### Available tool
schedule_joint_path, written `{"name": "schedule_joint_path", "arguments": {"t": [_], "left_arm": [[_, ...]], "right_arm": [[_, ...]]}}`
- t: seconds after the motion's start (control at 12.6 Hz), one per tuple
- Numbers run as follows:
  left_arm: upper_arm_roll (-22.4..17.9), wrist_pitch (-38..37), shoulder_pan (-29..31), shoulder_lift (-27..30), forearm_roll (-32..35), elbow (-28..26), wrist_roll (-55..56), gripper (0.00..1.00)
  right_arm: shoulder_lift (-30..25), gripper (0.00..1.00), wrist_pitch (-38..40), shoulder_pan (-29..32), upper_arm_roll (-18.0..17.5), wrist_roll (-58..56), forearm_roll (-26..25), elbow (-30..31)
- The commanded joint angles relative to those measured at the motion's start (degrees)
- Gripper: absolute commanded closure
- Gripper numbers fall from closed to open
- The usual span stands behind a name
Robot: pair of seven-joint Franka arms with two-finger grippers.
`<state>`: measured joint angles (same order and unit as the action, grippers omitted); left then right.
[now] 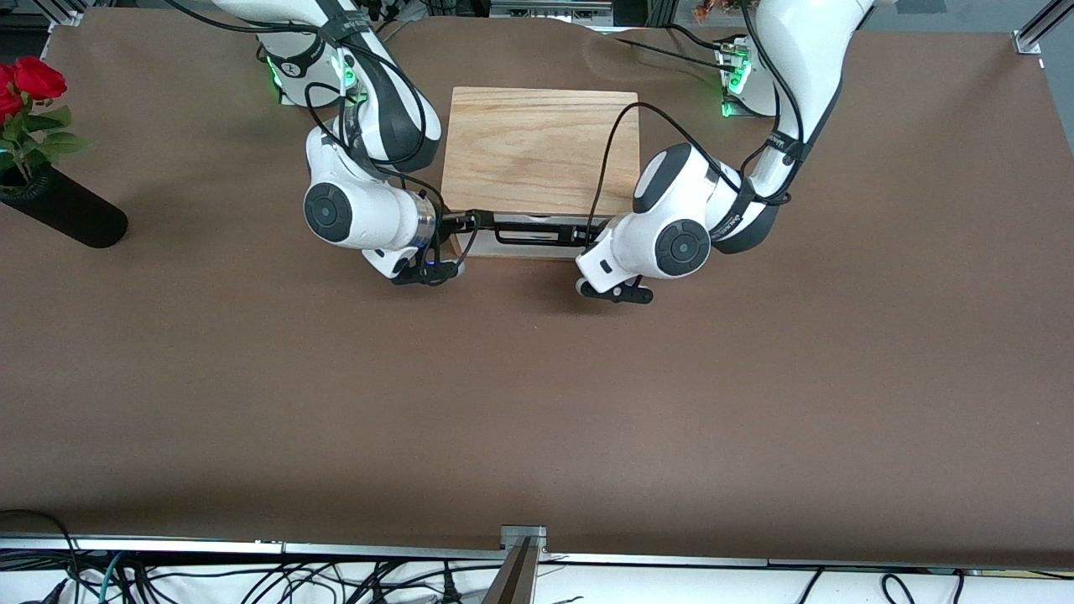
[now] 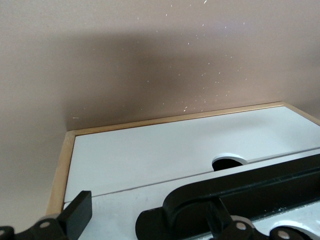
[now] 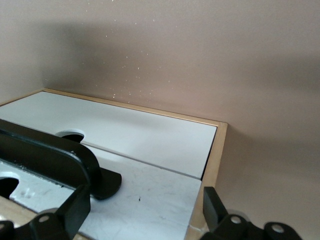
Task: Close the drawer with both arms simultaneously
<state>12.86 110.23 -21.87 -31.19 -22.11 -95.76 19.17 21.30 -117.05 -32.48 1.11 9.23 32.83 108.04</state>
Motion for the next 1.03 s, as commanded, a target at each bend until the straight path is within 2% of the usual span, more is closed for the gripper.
{"name": "schedule_joint_path", "arguments": {"t": [0.0,0.16,0.32,0.48,0.71,0.79,0.95], "left_arm": [[-0.6,-1.7,-0.5,-0.2,-1.0,0.0,-0.1,0.0],[-0.5,-1.7,-0.5,0.1,-1.2,0.2,0.0,0.0],[0.4,-3.6,0.0,0.6,-1.4,1.4,0.1,0.0],[0.8,-5.8,0.2,0.7,-1.4,2.1,0.1,0.0],[0.7,-8.4,0.4,0.7,-2.7,5.1,0.2,0.0],[0.8,-9.5,1.2,0.7,-2.7,6.5,0.2,0.0],[0.2,-11.6,2.9,1.9,-1.8,10.8,0.3,0.0]], "right_arm": [[-4.0,0.0,2.6,0.0,-0.1,-1.0,0.7,3.5],[-3.7,0.0,2.6,0.6,1.7,-0.9,0.5,1.5],[-3.4,0.0,2.9,0.8,6.2,-1.2,-1.4,-2.8],[-3.8,0.0,3.1,0.8,11.5,-2.8,-7.0,-6.5],[-6.5,0.0,5.9,0.7,18.1,-4.7,-8.0,-7.8],[-8.4,0.0,6.0,0.7,19.4,-4.9,-10.3,-7.8],[-14.1,0.0,12.2,0.5,19.5,-3.9,-21.3,-7.8]]}}
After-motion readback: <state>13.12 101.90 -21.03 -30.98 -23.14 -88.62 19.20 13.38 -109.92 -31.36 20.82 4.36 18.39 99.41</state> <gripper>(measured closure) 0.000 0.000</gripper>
